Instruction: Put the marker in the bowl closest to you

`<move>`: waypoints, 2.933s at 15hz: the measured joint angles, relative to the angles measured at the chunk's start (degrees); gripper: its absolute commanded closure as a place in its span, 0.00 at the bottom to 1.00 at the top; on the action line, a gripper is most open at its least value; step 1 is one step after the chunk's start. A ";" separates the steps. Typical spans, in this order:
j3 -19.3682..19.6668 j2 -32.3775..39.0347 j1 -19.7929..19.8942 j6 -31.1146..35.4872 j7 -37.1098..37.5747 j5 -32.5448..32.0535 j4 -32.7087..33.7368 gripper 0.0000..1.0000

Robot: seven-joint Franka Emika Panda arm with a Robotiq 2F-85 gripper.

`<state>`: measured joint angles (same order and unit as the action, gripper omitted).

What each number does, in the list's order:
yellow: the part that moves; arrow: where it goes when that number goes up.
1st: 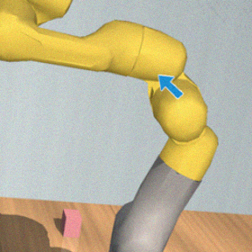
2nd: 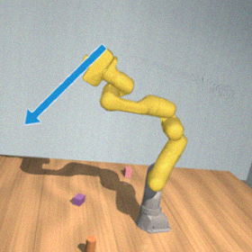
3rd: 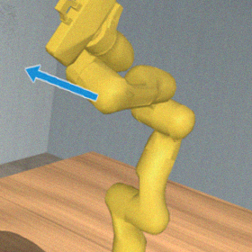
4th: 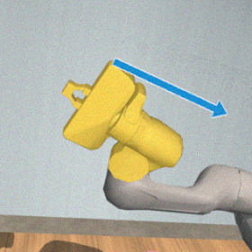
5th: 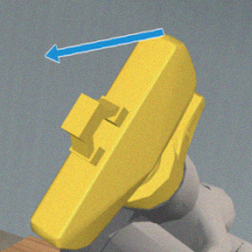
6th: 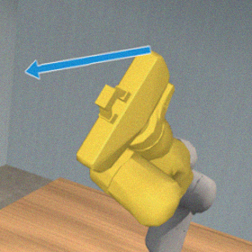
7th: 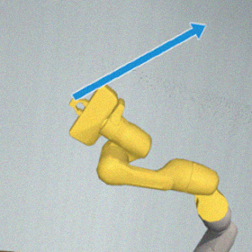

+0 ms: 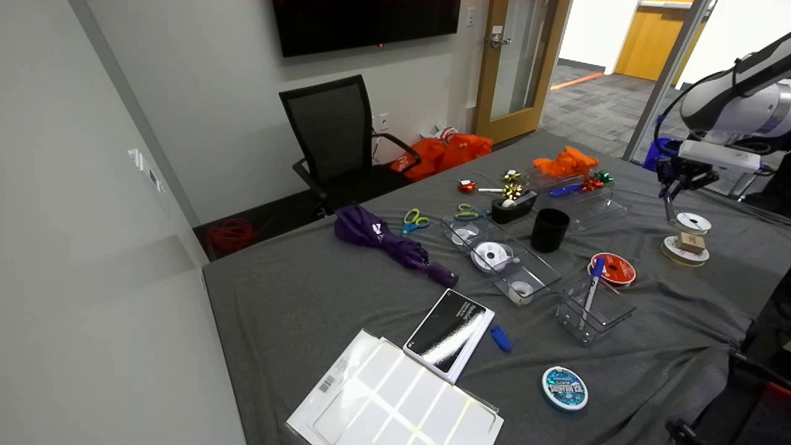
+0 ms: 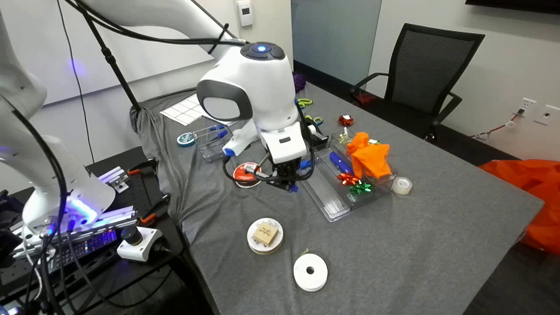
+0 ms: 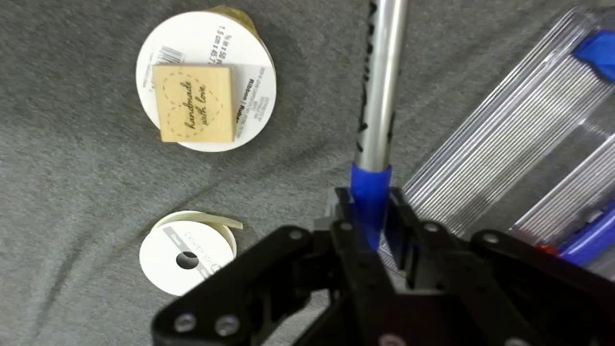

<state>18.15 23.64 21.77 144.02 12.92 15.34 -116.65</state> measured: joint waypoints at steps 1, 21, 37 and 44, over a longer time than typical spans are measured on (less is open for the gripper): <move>0.00 -2.00 -0.12 -0.78 -0.18 -0.03 -1.07 0.95; -8.13 -26.98 -12.89 21.26 -9.34 12.00 -24.28 0.95; -10.71 -31.56 -29.76 38.85 -35.11 29.67 -35.70 0.95; -1.61 -33.41 -45.13 50.11 -40.72 29.99 -41.48 0.95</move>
<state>16.54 -9.78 -23.36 194.14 -27.80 45.33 -158.12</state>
